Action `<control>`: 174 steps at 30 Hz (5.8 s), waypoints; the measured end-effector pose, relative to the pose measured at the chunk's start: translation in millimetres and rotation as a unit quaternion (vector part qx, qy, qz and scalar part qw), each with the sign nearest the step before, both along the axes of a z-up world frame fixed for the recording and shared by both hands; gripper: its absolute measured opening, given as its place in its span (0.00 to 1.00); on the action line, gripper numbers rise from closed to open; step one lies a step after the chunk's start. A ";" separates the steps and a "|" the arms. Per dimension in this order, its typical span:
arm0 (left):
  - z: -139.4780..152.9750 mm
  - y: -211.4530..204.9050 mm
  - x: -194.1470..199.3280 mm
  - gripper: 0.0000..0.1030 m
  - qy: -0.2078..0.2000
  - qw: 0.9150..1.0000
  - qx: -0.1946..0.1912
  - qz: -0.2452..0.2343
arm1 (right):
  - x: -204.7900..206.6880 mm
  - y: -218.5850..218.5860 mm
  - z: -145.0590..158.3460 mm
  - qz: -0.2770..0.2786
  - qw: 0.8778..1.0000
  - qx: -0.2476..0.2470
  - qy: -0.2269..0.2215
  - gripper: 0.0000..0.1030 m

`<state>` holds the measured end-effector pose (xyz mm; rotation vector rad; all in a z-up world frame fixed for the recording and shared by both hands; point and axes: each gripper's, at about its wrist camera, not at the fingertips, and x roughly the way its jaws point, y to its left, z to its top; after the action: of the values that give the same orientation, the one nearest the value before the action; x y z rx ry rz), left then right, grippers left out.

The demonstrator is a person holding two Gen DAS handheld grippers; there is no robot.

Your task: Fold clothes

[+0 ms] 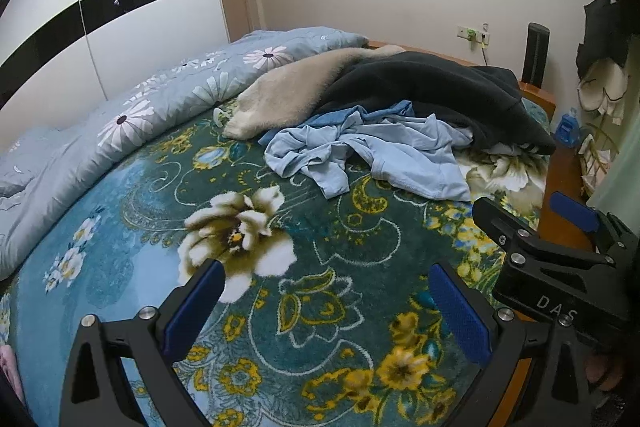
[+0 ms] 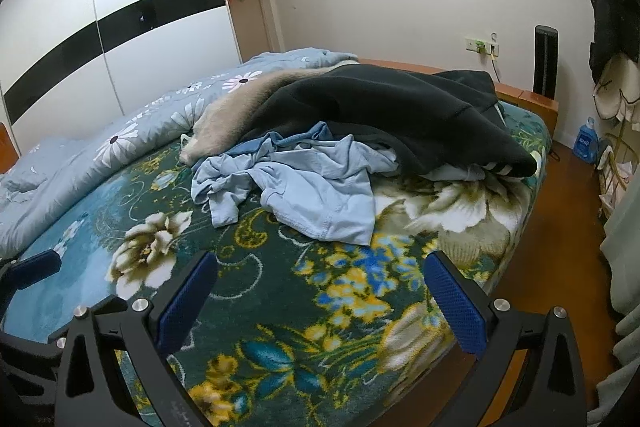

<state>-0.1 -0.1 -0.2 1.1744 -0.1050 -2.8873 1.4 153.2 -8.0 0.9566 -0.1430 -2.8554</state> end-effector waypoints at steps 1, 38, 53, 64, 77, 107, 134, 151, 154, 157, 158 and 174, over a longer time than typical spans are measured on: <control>-0.5 -0.2 -0.3 1.00 -0.003 1.000 0.007 0.000 | -0.3 -0.1 0.4 -0.001 1.000 0.000 -0.001 1.00; 6.3 -3.0 15.5 1.00 0.057 0.994 0.075 -0.055 | 8.8 -4.4 19.9 0.012 0.998 -0.035 0.045 1.00; 8.1 -8.9 15.8 1.00 0.057 0.995 0.065 -0.051 | 5.7 -11.4 19.0 0.025 0.998 -0.037 0.047 1.00; 7.7 -14.4 14.7 1.00 0.057 0.995 0.066 -0.057 | 3.4 -15.2 15.8 0.041 0.996 -0.058 0.051 1.00; 13.1 -67.6 49.2 1.00 0.078 0.997 0.024 -0.005 | -74.8 19.4 27.9 0.059 0.995 0.040 0.074 1.00; 3.4 -242.7 159.4 1.00 0.114 0.961 0.122 0.220 | -170.6 32.9 160.4 -0.007 0.994 -0.006 0.106 0.17; 2.2 -349.1 304.8 1.00 0.224 0.901 0.211 0.306 | 28.1 -266.6 267.6 0.392 0.904 -0.046 0.164 0.16; 38.7 -368.2 446.1 1.00 0.300 0.853 0.154 0.398 | 85.4 -350.3 243.0 0.565 0.800 -0.195 0.041 0.16; 32.6 -365.7 436.2 1.00 0.269 0.865 0.142 0.398 | 56.2 -361.9 182.3 0.551 0.817 -0.170 -0.026 0.17; 20.0 -366.8 414.6 1.00 0.243 0.878 0.162 0.379 | 24.7 -373.1 116.1 0.520 0.841 -0.125 -0.081 0.17; 15.6 -367.7 406.8 1.00 0.234 0.882 0.169 0.373 | 11.8 -374.3 95.8 0.505 0.850 -0.113 -0.098 0.17; -27.1 -395.7 230.8 1.00 -0.010 0.976 0.019 0.219 | -61.4 -287.1 -20.1 0.412 0.889 -0.101 -0.175 0.46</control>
<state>230.7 -395.8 -27.2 1.0708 0.1863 -2.5007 -60.0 -133.9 -28.1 1.1264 -0.0459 -1.8479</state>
